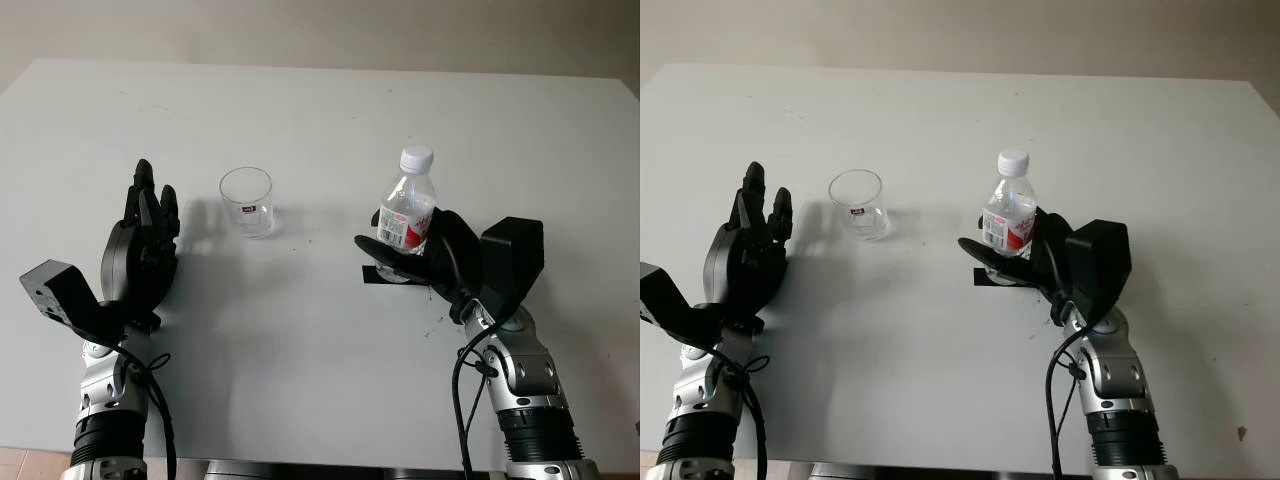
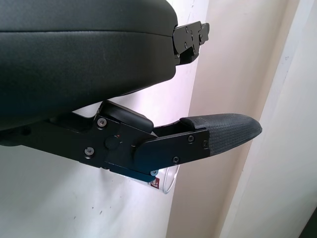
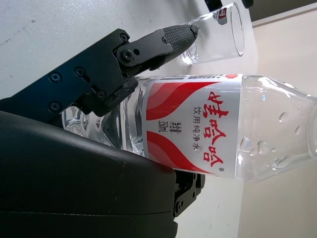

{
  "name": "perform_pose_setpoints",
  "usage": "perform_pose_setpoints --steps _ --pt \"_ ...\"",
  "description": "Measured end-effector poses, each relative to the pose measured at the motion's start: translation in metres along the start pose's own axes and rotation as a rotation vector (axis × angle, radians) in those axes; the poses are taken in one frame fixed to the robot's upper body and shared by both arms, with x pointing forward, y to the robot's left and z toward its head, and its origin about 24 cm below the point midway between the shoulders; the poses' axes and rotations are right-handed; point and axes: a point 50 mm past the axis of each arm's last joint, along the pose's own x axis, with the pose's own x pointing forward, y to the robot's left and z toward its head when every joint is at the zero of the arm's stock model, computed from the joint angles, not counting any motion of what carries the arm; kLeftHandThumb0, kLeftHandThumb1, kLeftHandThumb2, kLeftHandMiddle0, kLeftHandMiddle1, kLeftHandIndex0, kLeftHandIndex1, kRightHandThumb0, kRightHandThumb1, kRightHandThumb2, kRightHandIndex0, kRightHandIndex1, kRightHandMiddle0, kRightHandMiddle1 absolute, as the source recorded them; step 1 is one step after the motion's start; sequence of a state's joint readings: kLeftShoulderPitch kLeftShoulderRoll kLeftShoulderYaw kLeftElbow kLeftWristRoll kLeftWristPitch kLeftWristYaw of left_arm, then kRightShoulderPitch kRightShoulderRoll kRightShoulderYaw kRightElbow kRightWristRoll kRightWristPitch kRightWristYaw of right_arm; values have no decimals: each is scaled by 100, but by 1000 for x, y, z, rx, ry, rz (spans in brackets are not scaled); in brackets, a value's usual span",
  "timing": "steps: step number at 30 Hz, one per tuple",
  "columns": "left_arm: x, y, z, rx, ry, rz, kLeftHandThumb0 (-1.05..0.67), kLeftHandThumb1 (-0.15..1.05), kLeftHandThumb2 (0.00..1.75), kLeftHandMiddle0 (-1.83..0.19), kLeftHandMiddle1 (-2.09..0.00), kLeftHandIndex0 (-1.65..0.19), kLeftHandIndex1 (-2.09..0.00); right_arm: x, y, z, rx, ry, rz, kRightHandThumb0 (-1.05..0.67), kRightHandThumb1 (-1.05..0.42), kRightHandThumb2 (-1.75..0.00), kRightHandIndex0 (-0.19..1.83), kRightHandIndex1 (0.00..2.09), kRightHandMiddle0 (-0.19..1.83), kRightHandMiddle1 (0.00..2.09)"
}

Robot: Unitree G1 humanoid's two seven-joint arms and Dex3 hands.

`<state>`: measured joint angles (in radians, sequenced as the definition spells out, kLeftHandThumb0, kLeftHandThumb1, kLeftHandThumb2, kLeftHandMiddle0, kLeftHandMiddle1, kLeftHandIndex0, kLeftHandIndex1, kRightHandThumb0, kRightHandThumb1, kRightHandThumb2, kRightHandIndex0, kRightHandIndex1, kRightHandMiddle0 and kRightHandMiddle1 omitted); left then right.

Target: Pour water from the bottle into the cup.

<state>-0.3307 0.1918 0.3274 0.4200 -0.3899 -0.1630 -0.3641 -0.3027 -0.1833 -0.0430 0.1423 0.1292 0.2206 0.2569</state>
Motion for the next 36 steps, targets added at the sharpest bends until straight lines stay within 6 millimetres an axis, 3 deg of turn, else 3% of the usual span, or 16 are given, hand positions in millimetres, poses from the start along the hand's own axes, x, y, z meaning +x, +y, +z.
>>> perform_pose_setpoints --steps 6,9,14,17,22,33,34,36 --pt "0 0 -1 -2 8 1 -86 105 61 19 -1 19 0 1 1 -2 -57 -9 21 -33 -105 -28 96 209 75 209" --pt "0 1 -1 -1 10 -2 -86 105 61 19 0 19 0 1 2 -2 -93 -16 30 -38 -105 -21 67 209 57 209" --pt "0 1 -1 -4 10 -7 -86 105 60 19 0 19 0 1 2 -4 -135 -34 34 -48 -105 -10 18 209 6 209" --pt "1 1 -1 -9 10 -5 -87 105 59 19 0 19 0 -1 2 -6 -151 -47 44 -51 -105 -7 -6 209 -9 209" --pt "1 2 -1 -10 10 -4 -86 105 59 19 0 19 0 -3 1 -10 -163 -59 58 -54 -105 -6 -18 209 -15 209" --pt "0 3 -1 -10 19 1 -86 105 58 19 -1 19 0 -6 1 -14 -155 -67 55 -59 -102 -5 -19 209 -19 209" --pt "0 4 -1 -10 19 1 -86 105 58 19 -2 19 0 -6 1 -15 -158 -70 52 -61 -102 -5 -19 200 -19 198" --pt "0 4 -1 -9 18 2 -86 105 58 19 -2 19 0 -8 1 -16 -183 -84 45 -69 -99 -5 -19 142 -19 134"
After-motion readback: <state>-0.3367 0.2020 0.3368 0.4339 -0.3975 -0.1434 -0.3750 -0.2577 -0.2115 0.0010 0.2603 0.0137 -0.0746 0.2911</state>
